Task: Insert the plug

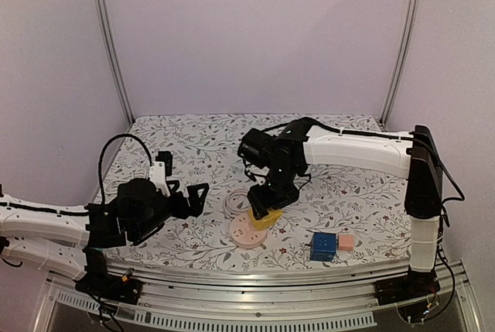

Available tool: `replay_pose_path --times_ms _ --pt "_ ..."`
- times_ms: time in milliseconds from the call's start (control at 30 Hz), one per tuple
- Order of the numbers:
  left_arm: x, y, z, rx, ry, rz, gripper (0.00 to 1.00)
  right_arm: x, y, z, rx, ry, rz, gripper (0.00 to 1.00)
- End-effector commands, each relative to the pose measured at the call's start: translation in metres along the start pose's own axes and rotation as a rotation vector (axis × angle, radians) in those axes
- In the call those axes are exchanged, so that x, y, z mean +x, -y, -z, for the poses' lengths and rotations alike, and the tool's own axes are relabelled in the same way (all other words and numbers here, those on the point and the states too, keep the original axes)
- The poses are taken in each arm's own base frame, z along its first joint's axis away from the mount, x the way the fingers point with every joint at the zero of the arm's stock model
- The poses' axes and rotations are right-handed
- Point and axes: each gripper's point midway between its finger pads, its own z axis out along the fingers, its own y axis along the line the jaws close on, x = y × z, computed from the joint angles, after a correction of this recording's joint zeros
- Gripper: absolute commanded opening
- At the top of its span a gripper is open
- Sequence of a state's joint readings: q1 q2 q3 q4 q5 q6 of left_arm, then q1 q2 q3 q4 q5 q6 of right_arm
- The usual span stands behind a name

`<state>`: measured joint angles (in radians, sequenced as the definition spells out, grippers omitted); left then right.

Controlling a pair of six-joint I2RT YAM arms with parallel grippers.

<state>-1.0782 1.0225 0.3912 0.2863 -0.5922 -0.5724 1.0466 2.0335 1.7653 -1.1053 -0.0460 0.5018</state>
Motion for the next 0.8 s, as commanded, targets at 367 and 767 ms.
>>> replay_pose_path --times_ms 367,767 --pt "0.002 -0.001 0.004 0.014 0.009 0.018 0.99 -0.005 -0.01 -0.004 -0.016 -0.023 -0.09 0.01" --pt "0.001 0.001 0.005 0.026 0.011 0.026 1.0 0.004 -0.011 -0.006 -0.015 -0.081 -0.123 0.01"
